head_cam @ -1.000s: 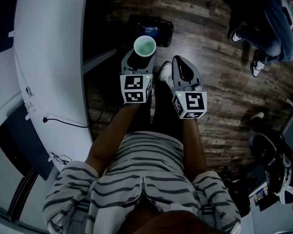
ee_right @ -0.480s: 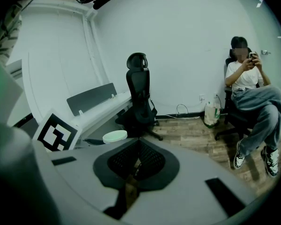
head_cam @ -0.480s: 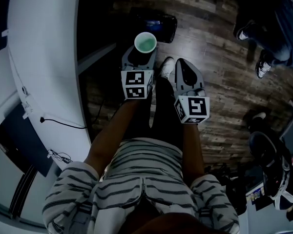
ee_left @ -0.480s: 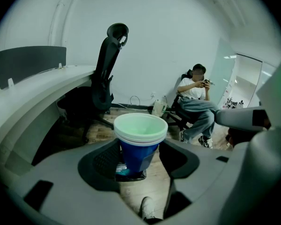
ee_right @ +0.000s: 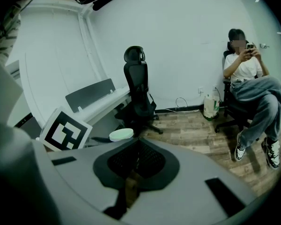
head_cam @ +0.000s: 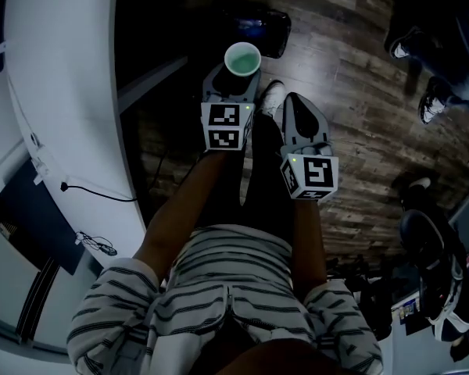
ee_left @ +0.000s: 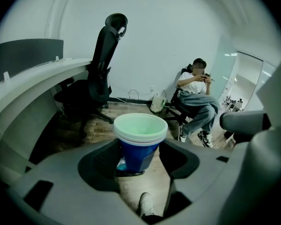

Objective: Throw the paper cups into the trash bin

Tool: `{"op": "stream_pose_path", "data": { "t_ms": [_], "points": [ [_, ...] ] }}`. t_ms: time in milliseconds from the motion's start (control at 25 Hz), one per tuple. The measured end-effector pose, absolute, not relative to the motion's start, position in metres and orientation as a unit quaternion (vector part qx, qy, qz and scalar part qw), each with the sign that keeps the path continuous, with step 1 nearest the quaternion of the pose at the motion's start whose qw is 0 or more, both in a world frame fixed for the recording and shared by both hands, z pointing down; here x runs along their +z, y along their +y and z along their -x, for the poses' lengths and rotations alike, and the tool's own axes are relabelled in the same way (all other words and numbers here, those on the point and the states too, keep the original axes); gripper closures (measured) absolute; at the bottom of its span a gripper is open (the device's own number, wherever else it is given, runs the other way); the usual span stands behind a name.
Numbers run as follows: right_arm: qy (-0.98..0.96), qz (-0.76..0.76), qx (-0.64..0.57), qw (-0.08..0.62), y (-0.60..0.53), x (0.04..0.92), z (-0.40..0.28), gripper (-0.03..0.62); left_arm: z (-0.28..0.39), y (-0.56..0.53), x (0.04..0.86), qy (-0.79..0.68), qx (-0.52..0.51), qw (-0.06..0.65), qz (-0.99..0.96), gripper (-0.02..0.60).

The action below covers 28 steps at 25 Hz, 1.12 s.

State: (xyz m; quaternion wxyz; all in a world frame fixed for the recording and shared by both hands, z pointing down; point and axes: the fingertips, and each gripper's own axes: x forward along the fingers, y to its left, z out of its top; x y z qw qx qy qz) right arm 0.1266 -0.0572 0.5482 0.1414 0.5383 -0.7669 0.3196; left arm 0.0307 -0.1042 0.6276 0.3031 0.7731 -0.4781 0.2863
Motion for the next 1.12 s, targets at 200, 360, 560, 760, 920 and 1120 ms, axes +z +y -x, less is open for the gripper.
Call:
{"op": "stream_pose_path", "data": {
  "t_ms": [200, 360, 560, 760, 920, 1120],
  "points": [
    [-0.767, -0.535, 0.324, 0.144, -0.054, 0.558, -0.126, 0.585, -0.029, -0.101, 0.649, -0.475, 0.299, 0.314, -0.766, 0.305],
    [-0.766, -0.532, 0.330, 0.147, -0.052, 0.567, -0.123, 0.585, -0.029, -0.104, 0.668, -0.472, 0.305, 0.320, -0.763, 0.305],
    [-0.765, -0.529, 0.334, 0.153, -0.046, 0.577, -0.124, 0.585, -0.035, -0.104, 0.690, -0.469, 0.304, 0.339, -0.757, 0.305],
    [-0.762, -0.530, 0.340, 0.153, -0.043, 0.586, -0.124, 0.585, -0.040, -0.107, 0.712, -0.456, 0.313, 0.357, -0.753, 0.304],
    [-0.760, -0.529, 0.343, 0.155, -0.040, 0.593, -0.126, 0.585, -0.045, -0.111, 0.730, -0.451, 0.321, 0.370, -0.746, 0.304],
    [-0.760, -0.528, 0.344, 0.158, -0.036, 0.599, -0.127, 0.585, -0.046, -0.113, 0.752, -0.444, 0.337, 0.384, -0.736, 0.304]
  ]
}}
